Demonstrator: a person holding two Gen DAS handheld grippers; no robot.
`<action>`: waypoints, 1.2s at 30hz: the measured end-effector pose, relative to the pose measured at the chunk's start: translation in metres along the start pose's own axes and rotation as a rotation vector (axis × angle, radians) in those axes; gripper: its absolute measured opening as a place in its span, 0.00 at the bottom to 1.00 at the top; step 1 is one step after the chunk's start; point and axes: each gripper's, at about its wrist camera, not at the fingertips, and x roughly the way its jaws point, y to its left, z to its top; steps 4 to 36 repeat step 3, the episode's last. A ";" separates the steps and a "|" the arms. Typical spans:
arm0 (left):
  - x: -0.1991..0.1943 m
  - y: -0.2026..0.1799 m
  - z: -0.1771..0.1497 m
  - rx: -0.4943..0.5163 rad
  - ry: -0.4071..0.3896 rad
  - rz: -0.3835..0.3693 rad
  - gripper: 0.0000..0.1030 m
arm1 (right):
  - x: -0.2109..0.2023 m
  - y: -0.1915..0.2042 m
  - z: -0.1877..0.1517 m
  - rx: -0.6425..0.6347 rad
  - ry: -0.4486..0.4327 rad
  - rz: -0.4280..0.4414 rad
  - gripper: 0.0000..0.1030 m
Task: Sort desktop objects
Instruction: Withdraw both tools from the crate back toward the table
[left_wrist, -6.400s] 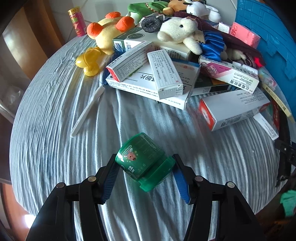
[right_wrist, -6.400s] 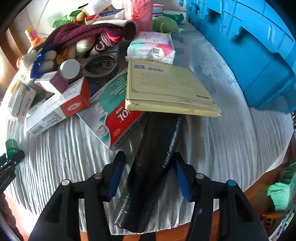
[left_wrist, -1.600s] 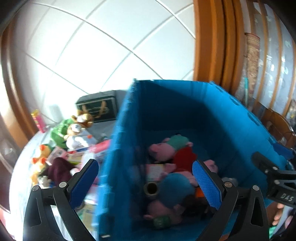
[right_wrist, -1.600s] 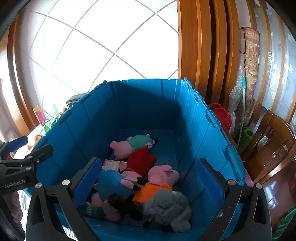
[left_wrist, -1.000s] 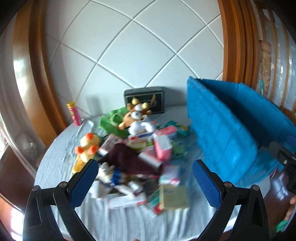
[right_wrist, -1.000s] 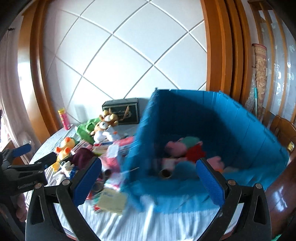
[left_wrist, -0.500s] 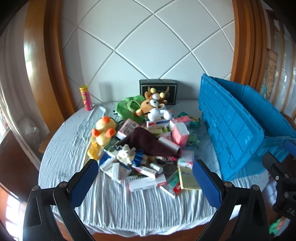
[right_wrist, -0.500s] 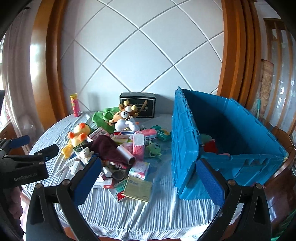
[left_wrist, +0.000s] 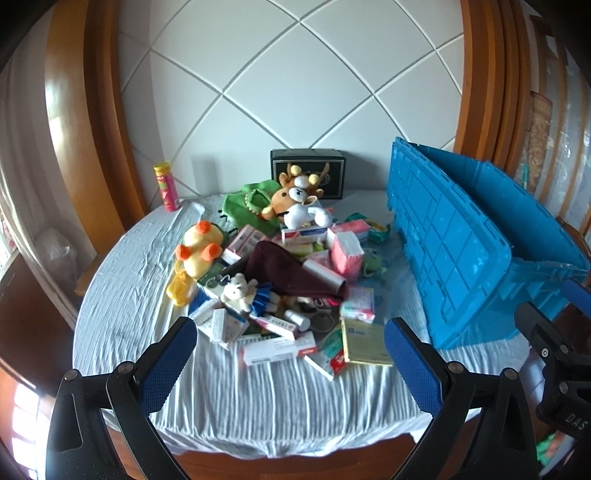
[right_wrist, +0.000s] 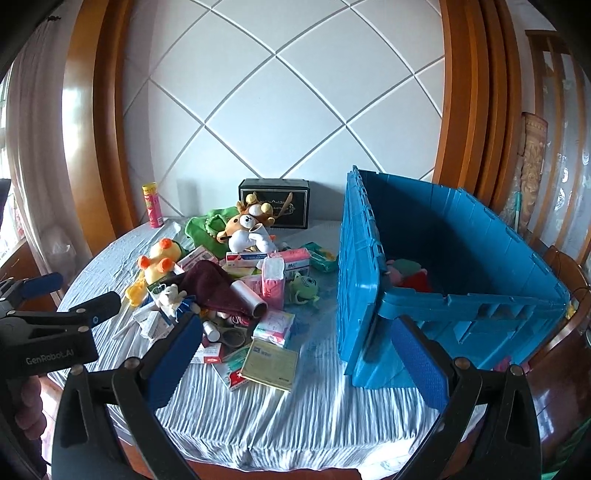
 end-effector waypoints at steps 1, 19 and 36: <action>-0.001 -0.001 -0.001 0.002 -0.004 0.005 1.00 | 0.000 -0.002 0.000 0.002 0.001 -0.001 1.00; -0.004 -0.002 -0.001 0.003 -0.009 0.011 1.00 | -0.001 -0.004 -0.001 0.004 0.003 0.000 1.00; -0.004 -0.002 -0.001 0.003 -0.009 0.011 1.00 | -0.001 -0.004 -0.001 0.004 0.003 0.000 1.00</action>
